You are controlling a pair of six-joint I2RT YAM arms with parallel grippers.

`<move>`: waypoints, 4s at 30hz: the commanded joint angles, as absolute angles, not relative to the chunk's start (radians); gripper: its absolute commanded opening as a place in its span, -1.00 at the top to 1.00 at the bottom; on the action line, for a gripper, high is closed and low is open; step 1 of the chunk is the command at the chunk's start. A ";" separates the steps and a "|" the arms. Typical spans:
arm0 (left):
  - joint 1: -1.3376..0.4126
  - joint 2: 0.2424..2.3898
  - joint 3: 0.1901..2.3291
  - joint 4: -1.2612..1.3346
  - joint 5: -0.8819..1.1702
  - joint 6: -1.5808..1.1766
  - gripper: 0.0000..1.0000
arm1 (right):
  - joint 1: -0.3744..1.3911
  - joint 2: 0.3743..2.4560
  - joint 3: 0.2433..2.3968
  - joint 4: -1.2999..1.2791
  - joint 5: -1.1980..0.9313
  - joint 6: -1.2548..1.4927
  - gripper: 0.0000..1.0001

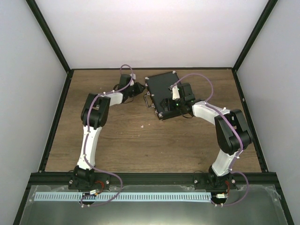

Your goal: Pack up texas hold em set

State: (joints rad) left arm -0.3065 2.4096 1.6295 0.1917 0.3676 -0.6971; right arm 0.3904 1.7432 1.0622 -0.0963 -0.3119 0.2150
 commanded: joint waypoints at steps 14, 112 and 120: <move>-0.336 2.524 1.695 0.064 0.409 -0.667 0.79 | 0.397 1.790 1.090 -0.154 -0.319 0.217 -0.51; 0.167 1.353 0.640 0.368 0.015 -0.368 -0.99 | 0.001 1.484 0.718 0.493 -0.163 0.283 -1.00; 0.168 1.355 0.418 0.691 -0.209 -0.289 -1.00 | -0.005 1.377 0.436 0.832 0.002 0.259 -1.00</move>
State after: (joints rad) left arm 0.1696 1.3067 0.4358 0.5152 -0.1120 -0.3428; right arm -0.0013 1.3960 0.4660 0.6136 -0.1162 0.2699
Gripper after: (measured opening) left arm 0.997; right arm 0.997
